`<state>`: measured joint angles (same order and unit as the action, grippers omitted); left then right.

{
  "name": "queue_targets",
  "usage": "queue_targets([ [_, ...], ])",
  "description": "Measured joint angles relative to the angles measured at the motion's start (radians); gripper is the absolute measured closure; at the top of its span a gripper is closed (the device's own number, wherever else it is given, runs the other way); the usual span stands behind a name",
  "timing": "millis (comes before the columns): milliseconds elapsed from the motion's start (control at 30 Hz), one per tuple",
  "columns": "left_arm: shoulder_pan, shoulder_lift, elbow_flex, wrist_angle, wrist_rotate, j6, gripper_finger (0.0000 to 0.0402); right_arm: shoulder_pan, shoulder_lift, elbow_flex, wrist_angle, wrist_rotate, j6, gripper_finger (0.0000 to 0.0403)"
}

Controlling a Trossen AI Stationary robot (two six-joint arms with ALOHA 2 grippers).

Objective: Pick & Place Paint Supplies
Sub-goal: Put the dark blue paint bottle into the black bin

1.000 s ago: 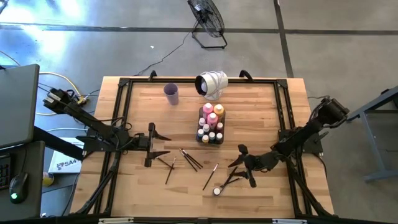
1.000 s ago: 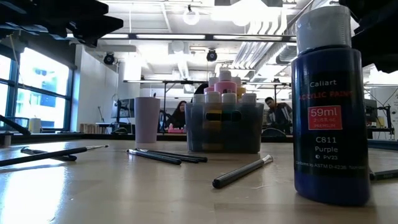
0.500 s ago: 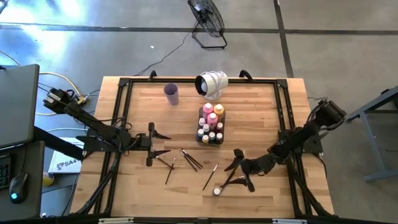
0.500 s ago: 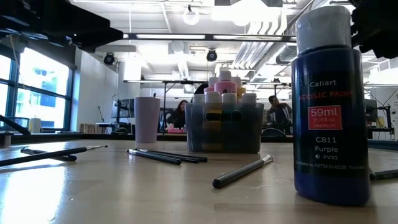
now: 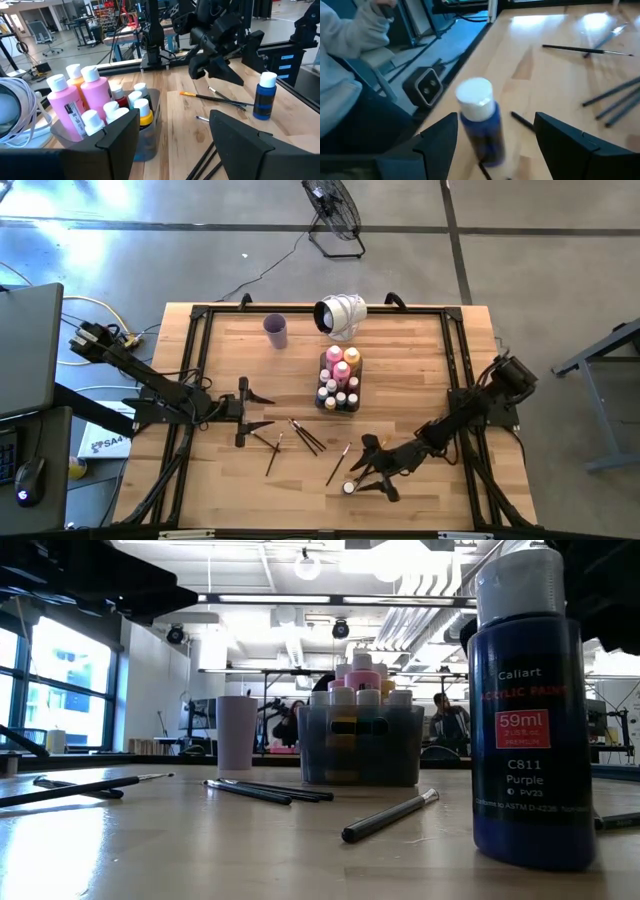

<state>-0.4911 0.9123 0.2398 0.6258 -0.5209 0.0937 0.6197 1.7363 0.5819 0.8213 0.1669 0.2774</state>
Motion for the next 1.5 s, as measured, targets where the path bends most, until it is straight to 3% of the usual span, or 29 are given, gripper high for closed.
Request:
queue_targets([
  [1500,0.000,0.000,0.000,-0.031,0.001,-0.023,0.0167,-0.011,0.121,0.132,0.006,-0.037,-0.062,0.0152],
])
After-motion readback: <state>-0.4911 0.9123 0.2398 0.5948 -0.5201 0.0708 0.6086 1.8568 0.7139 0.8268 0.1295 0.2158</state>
